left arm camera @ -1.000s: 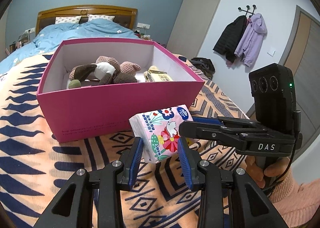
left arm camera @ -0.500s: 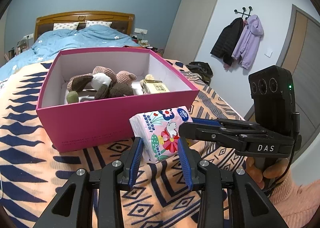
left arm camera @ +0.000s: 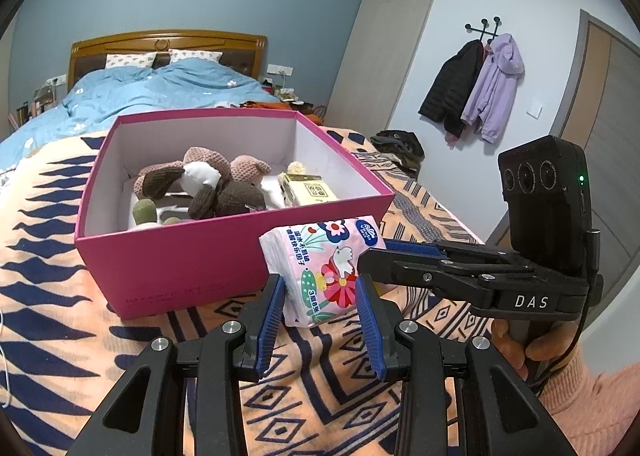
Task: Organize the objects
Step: 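Lift the pink tissue pack with the right gripper and carry it over the box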
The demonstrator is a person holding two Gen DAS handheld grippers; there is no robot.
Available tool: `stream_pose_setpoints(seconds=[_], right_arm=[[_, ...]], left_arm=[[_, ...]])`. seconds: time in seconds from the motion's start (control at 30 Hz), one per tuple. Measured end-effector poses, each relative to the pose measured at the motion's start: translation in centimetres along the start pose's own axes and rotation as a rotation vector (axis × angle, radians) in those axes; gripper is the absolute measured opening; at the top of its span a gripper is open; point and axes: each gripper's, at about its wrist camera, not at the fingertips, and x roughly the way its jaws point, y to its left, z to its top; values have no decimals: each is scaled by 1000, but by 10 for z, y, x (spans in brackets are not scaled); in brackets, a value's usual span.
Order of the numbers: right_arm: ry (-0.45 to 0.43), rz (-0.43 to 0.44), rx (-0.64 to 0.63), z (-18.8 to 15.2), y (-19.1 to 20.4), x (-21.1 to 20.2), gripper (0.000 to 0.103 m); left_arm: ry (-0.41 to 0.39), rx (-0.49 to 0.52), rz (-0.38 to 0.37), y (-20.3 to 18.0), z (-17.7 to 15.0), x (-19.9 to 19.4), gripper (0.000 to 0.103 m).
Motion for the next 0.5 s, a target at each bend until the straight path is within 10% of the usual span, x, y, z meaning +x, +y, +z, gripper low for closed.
stream_pose_setpoints(seconds=[0.5], right_arm=[[-30,-7,-25,12,1,-2,36]], left_arm=[[-30,20,5,-1,9,-2,36]])
